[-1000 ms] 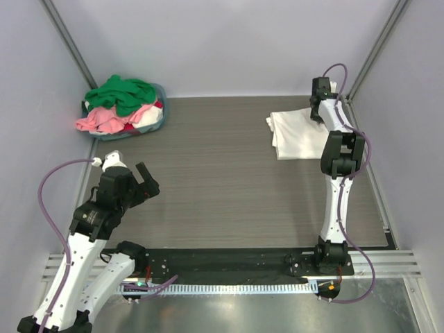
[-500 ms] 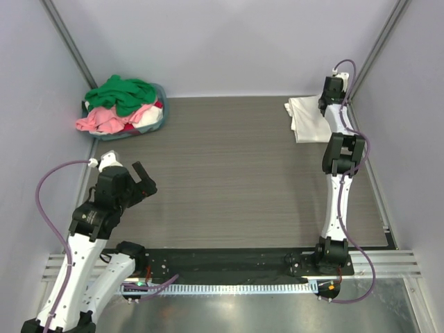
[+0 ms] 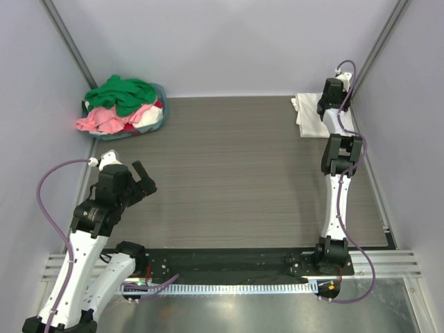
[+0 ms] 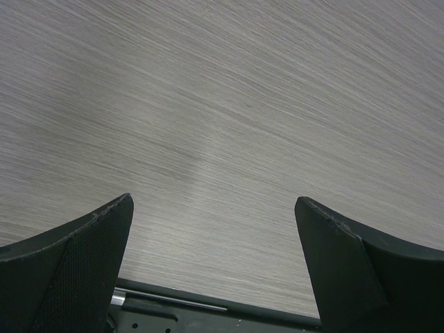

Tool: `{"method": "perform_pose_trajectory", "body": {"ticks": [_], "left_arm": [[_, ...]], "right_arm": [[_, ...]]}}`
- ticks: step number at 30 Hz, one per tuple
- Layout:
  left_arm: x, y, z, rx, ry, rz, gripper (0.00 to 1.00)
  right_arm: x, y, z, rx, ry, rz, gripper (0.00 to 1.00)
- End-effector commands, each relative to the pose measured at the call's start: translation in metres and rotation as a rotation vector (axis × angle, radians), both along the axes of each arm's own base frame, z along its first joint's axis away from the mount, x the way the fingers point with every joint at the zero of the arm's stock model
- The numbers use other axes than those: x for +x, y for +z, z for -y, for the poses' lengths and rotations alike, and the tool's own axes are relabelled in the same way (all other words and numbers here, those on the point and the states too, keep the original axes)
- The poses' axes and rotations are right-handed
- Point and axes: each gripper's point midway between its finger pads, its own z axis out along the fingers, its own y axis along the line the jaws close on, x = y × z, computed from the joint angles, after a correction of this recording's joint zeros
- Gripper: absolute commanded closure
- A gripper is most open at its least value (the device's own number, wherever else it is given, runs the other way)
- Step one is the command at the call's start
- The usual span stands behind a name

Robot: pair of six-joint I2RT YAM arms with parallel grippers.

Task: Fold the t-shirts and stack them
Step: Neatly place the folded tshirt to the corner, then reset both grippers

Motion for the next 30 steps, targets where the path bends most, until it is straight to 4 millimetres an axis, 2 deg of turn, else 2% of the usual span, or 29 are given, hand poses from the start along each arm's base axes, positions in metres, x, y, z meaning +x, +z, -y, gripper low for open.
{"method": "perform_pose_trajectory", "body": {"ticks": [1,3,4,7,8,9,10,11,12,13,14,15,16,17,18,19,20,22,23,25,26,27,28,29,30], "left_arm": [[0.005,0.004,0.001,-0.013,0.006,0.024,0.0],[0.004,0.005,0.0,-0.013,0.008,0.025,0.0],[0.004,0.006,0.0,-0.014,0.009,0.03,0.0],[0.004,0.006,0.0,-0.016,0.008,0.033,0.0],[0.004,0.005,0.0,-0.014,0.008,0.027,0.0],[0.004,0.006,0.0,-0.015,0.008,0.03,0.0],[0.004,0.006,0.0,-0.015,0.01,0.03,0.0],[0.005,0.006,-0.001,-0.015,0.013,0.03,0.0],[0.004,0.006,-0.002,-0.016,0.017,0.033,0.0],[0.005,0.005,-0.002,-0.013,0.019,0.03,0.0],[0.005,0.005,-0.003,-0.013,0.024,0.029,0.0],[0.005,0.005,-0.003,-0.011,0.025,0.028,0.0],[0.006,0.003,-0.003,-0.012,0.025,0.023,0.0],[0.006,0.003,-0.003,-0.011,0.024,0.02,0.0],[0.006,0.002,-0.003,-0.01,0.026,0.015,0.0],[0.006,0.001,-0.003,-0.008,0.024,0.008,0.0],[0.006,0.001,-0.004,-0.005,0.028,0.007,0.0],[0.005,0.002,-0.004,-0.007,0.03,0.012,0.0],[0.005,0.002,-0.004,-0.008,0.028,0.014,0.0],[0.005,0.003,-0.004,-0.008,0.031,0.017,0.0],[0.005,0.003,-0.004,-0.007,0.032,0.017,0.0],[0.005,0.003,-0.005,-0.006,0.036,0.02,0.0],[0.005,0.002,-0.005,-0.006,0.037,0.016,0.0],[0.005,0.003,-0.006,-0.006,0.04,0.021,0.0],[0.005,0.003,-0.006,-0.004,0.043,0.02,0.0]], "right_arm": [[0.003,0.077,0.013,-0.021,-0.091,0.229,0.24],[0.003,0.088,0.008,-0.013,-0.072,0.252,0.01],[0.001,0.116,0.005,-0.016,-0.065,0.296,0.0],[-0.007,0.151,-0.007,-0.011,-0.058,0.336,0.0],[-0.015,0.188,-0.013,0.005,-0.053,0.398,0.0],[-0.02,0.187,-0.02,0.023,-0.035,0.374,0.0],[-0.022,0.194,-0.034,0.047,-0.015,0.385,0.0],[-0.035,0.234,-0.046,0.073,0.007,0.453,0.0],[-0.038,0.215,-0.065,0.113,0.068,0.383,0.0],[-0.045,0.224,-0.088,0.144,0.109,0.389,0.0],[-0.062,0.26,-0.108,0.214,0.144,0.48,0.0],[-0.074,0.233,-0.128,0.273,0.191,0.427,0.0],[-0.077,0.232,-0.175,0.365,0.34,0.424,0.0],[-0.088,0.23,-0.194,0.435,0.381,0.439,0.0],[-0.115,0.224,-0.213,0.537,0.397,0.458,0.0],[-0.127,0.215,-0.235,0.611,0.429,0.449,0.0],[-0.143,0.212,-0.266,0.672,0.482,0.435,0.0],[-0.178,0.19,-0.308,0.843,0.539,0.41,0.0],[-0.203,0.163,-0.357,0.946,0.658,0.294,0.0],[-0.237,0.153,-0.405,1.055,0.788,0.19,0.0],[-0.264,0.136,-0.435,1.121,0.878,0.079,0.0],[-0.29,0.13,-0.467,1.147,0.958,0.005,0.0],[-0.308,0.126,-0.485,1.183,0.995,-0.04,0.0],[-0.33,0.11,-0.496,1.203,1.009,-0.104,0.0],[-0.355,0.107,-0.52,1.211,1.076,-0.144,0.0]]}}
